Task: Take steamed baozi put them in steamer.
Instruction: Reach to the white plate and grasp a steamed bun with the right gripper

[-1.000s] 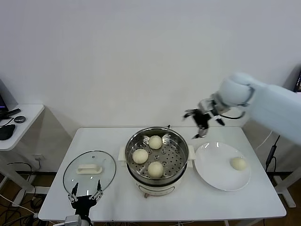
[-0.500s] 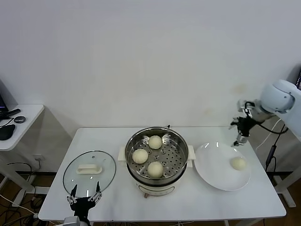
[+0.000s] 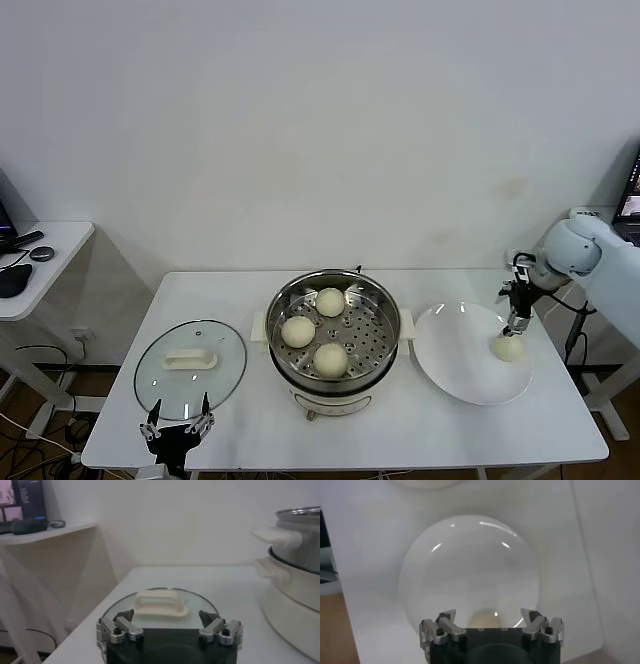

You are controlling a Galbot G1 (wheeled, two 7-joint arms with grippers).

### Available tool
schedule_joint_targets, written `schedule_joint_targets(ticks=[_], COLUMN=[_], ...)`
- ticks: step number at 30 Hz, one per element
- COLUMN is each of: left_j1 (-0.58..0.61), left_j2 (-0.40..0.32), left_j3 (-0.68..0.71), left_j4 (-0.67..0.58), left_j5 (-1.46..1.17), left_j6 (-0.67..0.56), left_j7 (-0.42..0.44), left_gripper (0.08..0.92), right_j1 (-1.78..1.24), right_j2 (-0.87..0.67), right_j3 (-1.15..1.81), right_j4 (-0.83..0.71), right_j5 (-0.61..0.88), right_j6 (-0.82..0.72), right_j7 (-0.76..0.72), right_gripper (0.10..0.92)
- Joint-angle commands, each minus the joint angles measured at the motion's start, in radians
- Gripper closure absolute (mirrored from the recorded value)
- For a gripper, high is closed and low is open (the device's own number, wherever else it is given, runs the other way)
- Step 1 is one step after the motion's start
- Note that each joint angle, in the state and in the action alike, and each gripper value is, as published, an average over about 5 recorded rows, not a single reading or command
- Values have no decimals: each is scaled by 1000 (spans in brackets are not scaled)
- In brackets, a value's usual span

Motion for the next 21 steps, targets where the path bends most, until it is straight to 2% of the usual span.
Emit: schedule_joint_targets(ticks=[1, 6, 14, 21], left_j1=[0, 0, 0, -1], left_j2=[0, 1, 1, 1], left_j3=[0, -3, 0, -4], left_j4=[10, 16, 23, 25], left_j5=[0, 0, 1, 1], left_j6=[-1, -1, -1, -1], left_j7=[-1, -1, -1, -1], left_gripper=[177, 177, 177, 177], right_j1=[-113, -130, -143, -138], right_j2=[106, 110, 129, 136], right_j3=[92, 108, 126, 125], right_j4=[-205, -229, -277, -295], right_j5=[-153, -188, -175, -198], right_j6=[184, 219, 255, 265], right_j7=[-43, -56, 52, 45], right_gripper=[203, 203, 203, 203])
